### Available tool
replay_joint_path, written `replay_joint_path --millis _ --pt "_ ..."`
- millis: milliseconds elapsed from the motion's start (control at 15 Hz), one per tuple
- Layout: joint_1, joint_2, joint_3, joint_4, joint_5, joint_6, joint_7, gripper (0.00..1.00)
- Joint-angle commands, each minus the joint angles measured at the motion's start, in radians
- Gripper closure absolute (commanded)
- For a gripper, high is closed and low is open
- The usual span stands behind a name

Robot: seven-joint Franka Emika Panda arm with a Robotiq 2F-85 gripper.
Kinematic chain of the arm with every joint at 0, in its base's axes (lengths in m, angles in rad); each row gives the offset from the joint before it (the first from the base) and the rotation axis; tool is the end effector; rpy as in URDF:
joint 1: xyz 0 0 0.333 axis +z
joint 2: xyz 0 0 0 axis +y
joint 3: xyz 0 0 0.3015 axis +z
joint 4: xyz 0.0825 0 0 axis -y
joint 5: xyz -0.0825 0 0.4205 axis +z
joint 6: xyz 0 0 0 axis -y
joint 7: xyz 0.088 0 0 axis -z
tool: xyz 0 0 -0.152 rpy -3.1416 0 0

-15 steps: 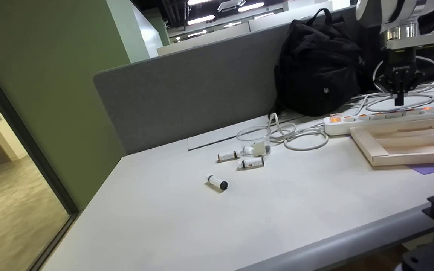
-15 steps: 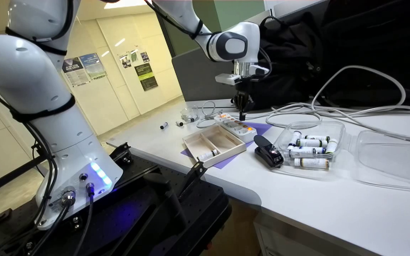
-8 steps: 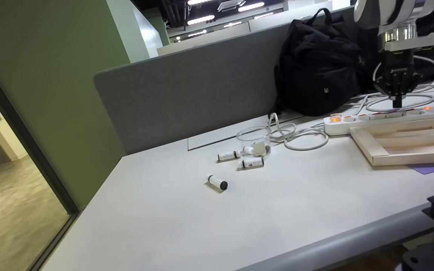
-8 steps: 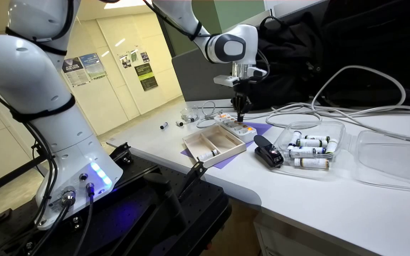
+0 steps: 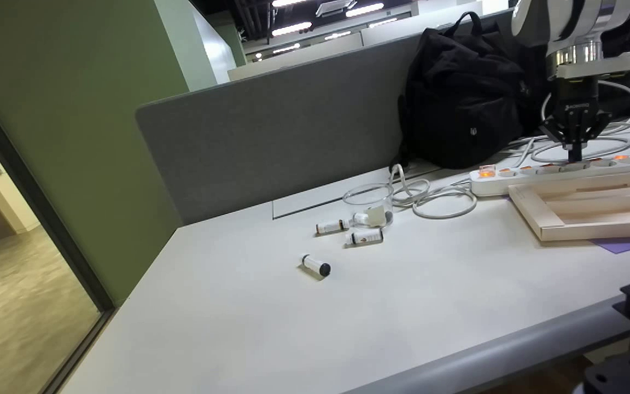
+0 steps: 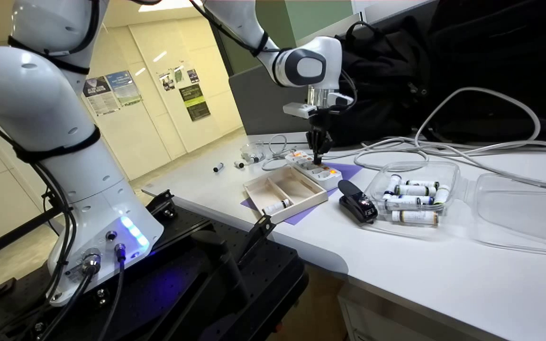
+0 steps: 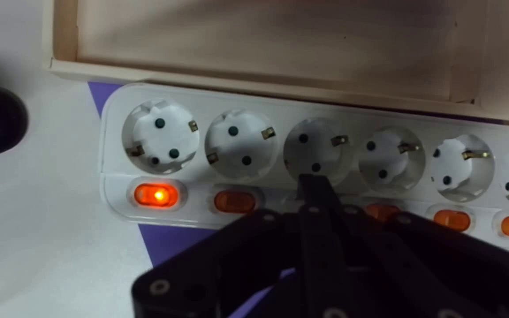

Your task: Turn on the third switch on the extension cord

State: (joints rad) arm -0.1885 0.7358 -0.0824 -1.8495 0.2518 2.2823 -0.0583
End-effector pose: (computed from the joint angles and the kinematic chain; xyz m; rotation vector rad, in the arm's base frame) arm 0.5771 -0.1503 0.0179 -2.9038 0.5780 0.4080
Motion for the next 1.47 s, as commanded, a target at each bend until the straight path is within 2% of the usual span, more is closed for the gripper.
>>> replay_joint_path --millis 0,667,867,1133,1200,1333,1400 --pt "-0.009 0.017 0.007 0.014 -0.01 -0.005 0.025 1.0" --pt "-0.097 0.101 0.036 0.149 0.08 -0.166 -0.001 1.0" --pt "-0.115 0.037 0.049 0.156 0.104 -0.206 -0.036 1.0" --pt "-0.123 -0.07 0.05 0.176 0.098 -0.34 -0.081 0.99" --pt "-0.119 -0.09 0.043 0.188 0.089 -0.39 -0.084 0.73" --pt "-0.115 -0.108 0.03 0.235 0.062 -0.539 -0.083 0.7" --pt "-0.103 -0.089 0.027 0.204 0.084 -0.445 -0.085 0.88"
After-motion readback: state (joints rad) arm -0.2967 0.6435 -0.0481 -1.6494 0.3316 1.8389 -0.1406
